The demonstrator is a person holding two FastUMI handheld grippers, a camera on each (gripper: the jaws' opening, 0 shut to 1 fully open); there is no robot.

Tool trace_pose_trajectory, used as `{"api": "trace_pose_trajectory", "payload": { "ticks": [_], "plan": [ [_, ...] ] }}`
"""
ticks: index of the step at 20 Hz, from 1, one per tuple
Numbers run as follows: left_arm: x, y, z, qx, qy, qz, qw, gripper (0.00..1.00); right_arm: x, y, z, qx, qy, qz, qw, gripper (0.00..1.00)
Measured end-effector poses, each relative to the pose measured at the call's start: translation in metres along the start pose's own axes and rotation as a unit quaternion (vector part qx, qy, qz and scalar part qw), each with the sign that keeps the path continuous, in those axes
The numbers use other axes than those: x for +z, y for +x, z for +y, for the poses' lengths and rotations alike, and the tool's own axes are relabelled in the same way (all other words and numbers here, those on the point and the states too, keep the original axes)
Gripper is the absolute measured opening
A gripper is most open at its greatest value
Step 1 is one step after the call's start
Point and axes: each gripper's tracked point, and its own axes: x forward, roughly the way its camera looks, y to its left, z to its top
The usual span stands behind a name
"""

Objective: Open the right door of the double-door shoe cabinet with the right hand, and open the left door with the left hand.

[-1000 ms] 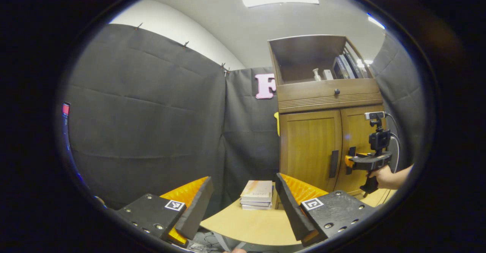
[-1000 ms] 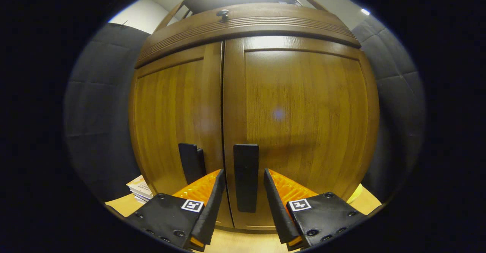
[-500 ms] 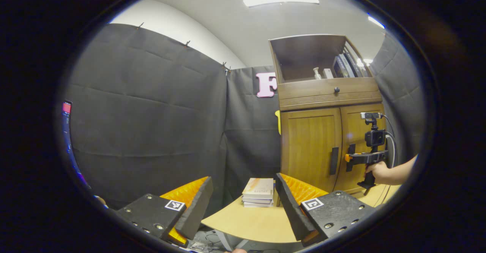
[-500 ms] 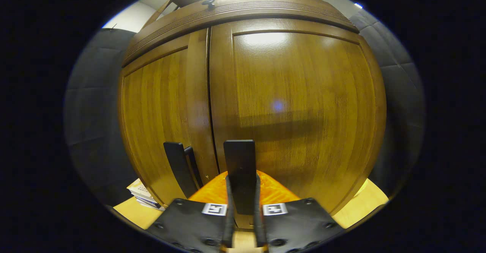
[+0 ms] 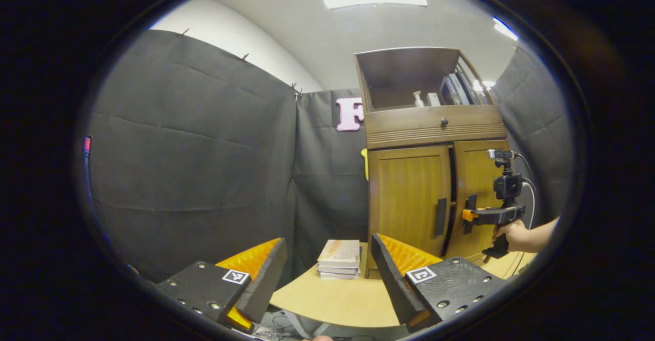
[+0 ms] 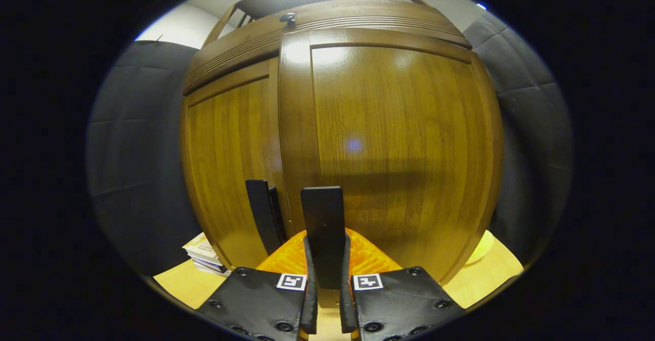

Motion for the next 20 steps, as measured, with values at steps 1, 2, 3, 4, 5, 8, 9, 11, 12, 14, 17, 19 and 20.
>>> {"api": "trace_pose_trajectory", "payload": {
  "ticks": [1, 2, 3, 4, 5, 8, 9, 11, 12, 14, 17, 19, 20],
  "plan": [
    [0.0, 0.001, -0.001, -0.006, -0.001, 0.0, 1.0, 0.96, 0.0, -0.007, 0.0, 0.004, 0.001, 0.001, 1.0, 0.16],
    [0.001, 0.001, -0.002, -0.012, -0.002, -0.001, 1.0, 0.96, -0.002, -0.013, -0.001, 0.008, 0.002, 0.005, 1.0, 0.19],
    [0.001, 0.002, -0.003, -0.018, -0.003, -0.001, 1.0, 0.96, -0.002, -0.02, -0.002, 0.013, 0.005, 0.007, 1.0, 0.19],
    [0.001, 0.003, -0.004, -0.024, -0.005, -0.001, 1.0, 0.96, -0.003, -0.027, -0.003, 0.019, 0.006, 0.009, 1.0, 0.16],
    [0.001, 0.003, -0.005, -0.029, -0.007, -0.002, 1.0, 0.96, -0.002, -0.034, -0.004, 0.025, 0.006, 0.01, 1.0, 0.19],
    [0.005, 0.002, -0.006, -0.042, -0.011, -0.003, 0.999, 0.96, -0.008, -0.053, -0.013, 0.035, 0.002, 0.016, 0.999, 0.19],
    [0.006, 0.002, -0.006, -0.047, -0.012, -0.003, 0.999, 0.96, -0.008, -0.059, -0.016, 0.037, 0.0, 0.017, 0.999, 0.19],
    [0.008, 0.002, -0.006, -0.056, -0.015, -0.004, 0.998, 0.96, -0.008, -0.072, -0.022, 0.037, 0.0, 0.019, 0.999, 0.19],
    [0.01, 0.002, -0.006, -0.061, -0.015, -0.005, 0.998, 0.96, -0.008, -0.079, -0.026, 0.037, 0.0, 0.019, 0.999, 0.16],
    [0.01, 0.004, -0.008, -0.071, -0.016, -0.007, 0.997, 0.96, -0.009, -0.093, -0.034, 0.036, 0.001, 0.02, 0.999, 0.19],
    [0.012, 0.004, -0.011, -0.086, -0.018, -0.007, 0.996, 0.96, -0.01, -0.11, -0.046, 0.034, -0.001, 0.021, 0.999, 0.19],
    [0.013, 0.004, -0.011, -0.095, -0.018, -0.007, 0.995, 0.96, -0.011, -0.12, -0.054, 0.03, 0.0, 0.024, 0.999, 0.19],
    [0.014, 0.005, -0.011, -0.1, -0.017, -0.007, 0.995, 0.96, -0.011, -0.126, -0.059, 0.028, -0.001, 0.025, 0.999, 0.19]
  ]
}}
